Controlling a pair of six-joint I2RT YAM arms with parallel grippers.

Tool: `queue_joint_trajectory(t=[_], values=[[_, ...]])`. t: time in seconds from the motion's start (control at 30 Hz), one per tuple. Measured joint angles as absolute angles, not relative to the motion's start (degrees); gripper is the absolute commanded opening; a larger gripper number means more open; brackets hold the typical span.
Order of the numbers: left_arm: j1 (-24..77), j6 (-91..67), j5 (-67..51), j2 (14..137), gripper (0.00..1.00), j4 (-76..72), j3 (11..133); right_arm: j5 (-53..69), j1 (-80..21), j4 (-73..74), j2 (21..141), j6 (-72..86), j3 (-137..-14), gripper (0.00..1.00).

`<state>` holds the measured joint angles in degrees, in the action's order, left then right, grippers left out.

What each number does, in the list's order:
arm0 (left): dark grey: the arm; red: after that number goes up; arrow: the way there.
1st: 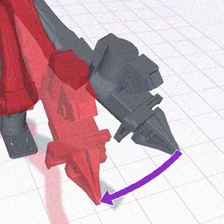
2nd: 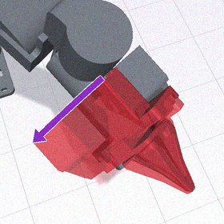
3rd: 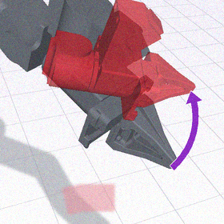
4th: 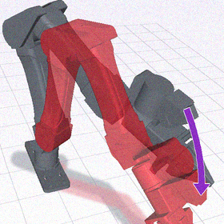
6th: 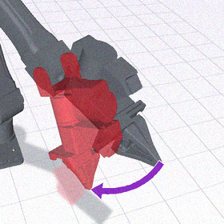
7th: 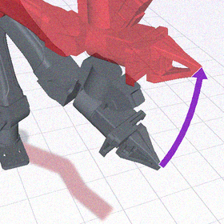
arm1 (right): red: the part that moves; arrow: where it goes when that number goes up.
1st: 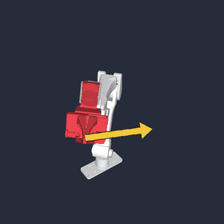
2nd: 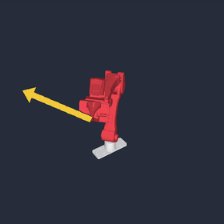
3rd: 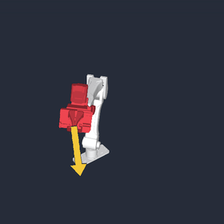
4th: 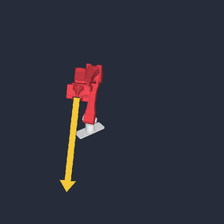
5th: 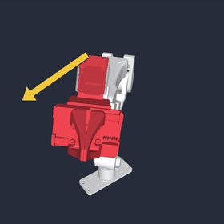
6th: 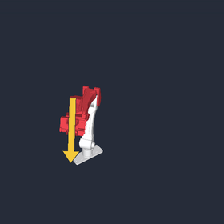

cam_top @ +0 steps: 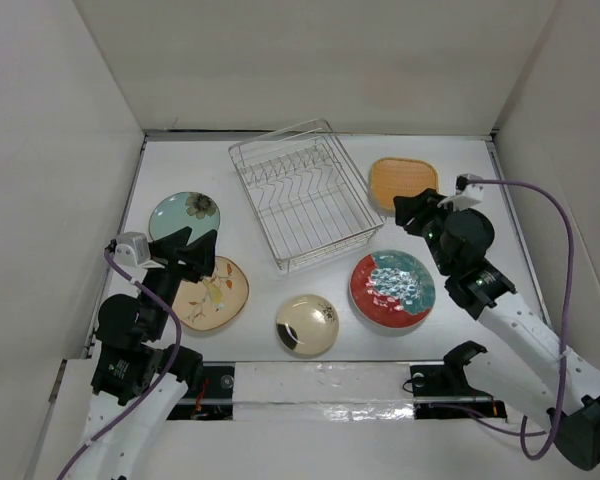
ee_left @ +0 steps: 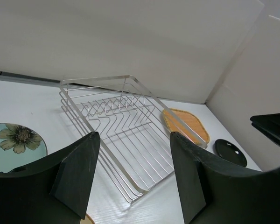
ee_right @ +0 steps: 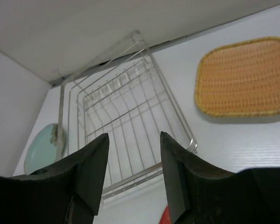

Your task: Load the plates into the dish rack

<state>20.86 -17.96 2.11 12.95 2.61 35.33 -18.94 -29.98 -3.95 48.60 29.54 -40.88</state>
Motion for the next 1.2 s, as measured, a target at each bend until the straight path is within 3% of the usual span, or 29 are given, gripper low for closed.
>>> queue_joint_trajectory(t=[0.03, 0.1, 0.13, 0.23, 0.37, 0.4, 0.5, 0.53, 0.6, 0.73, 0.8, 0.9, 1.2], values=[[20.86, -17.96, 1.93, 12.95, 0.56, 2.61, 35.33, -18.35, -28.45, -3.81, 49.19, 29.74, -41.15, 0.28], [20.86, -17.91, 1.69, 12.93, 0.54, 2.61, 35.33, -16.34, -24.51, -3.4, 51.99, 30.74, -42.28, 0.14], [20.86, -17.96, 1.58, 12.93, 0.52, 2.61, 35.33, -15.29, -22.61, -3.46, 53.87, 30.81, -42.74, 0.01], [20.86, -17.91, 1.19, 12.91, 0.46, 2.61, 35.33, -12.36, -17.67, -3.62, 58.15, 32.47, -42.68, 0.0], [20.88, -17.74, -0.19, 12.91, 0.31, 2.57, 35.33, -11.14, -12.19, -6.17, 60.64, 35.7, -40.01, 0.0], [20.93, -17.65, -0.47, 12.91, 0.17, 2.55, 35.33, -11.07, -11.05, -7.22, 61.32, 36.67, -39.33, 0.0], [21.32, -17.3, -1.45, 12.91, 0.0, 2.39, 35.33, -11.38, -7.73, -10.13, 65.71, 40.23, -38.06, 0.43], [21.32, -17.15, -1.61, 12.91, 0.0, 2.42, 35.33, -11.84, -6.98, -11.14, 67.61, 41.23, -37.82, 0.67], [21.32, -17.06, -1.87, 12.91, 0.0, 2.42, 35.33, -12.82, -6.15, -12.53, 71.44, 43.22, -37.47, 0.78], [21.37, -17.04, -1.91, 12.91, 0.0, 2.44, 35.33, -12.86, -4.93, -15.51, 77.54, 47.59, -36.91, 0.8], [21.67, -16.97, -1.91, 12.91, 0.17, 2.44, 35.33, -12.88, -4.71, -17.1, 79.7, 49.6, -36.67, 0.78], [21.8, -16.95, -1.93, 12.91, 0.27, 2.44, 35.33, -12.86, -4.45, -19.35, 82.85, 52.93, -36.64, 0.77], [21.8, -16.93, -1.89, 12.95, 0.3, 2.44, 35.33, -11.53, -3.44, -24.58, 91.11, 61.1, -36.93, 0.71]])
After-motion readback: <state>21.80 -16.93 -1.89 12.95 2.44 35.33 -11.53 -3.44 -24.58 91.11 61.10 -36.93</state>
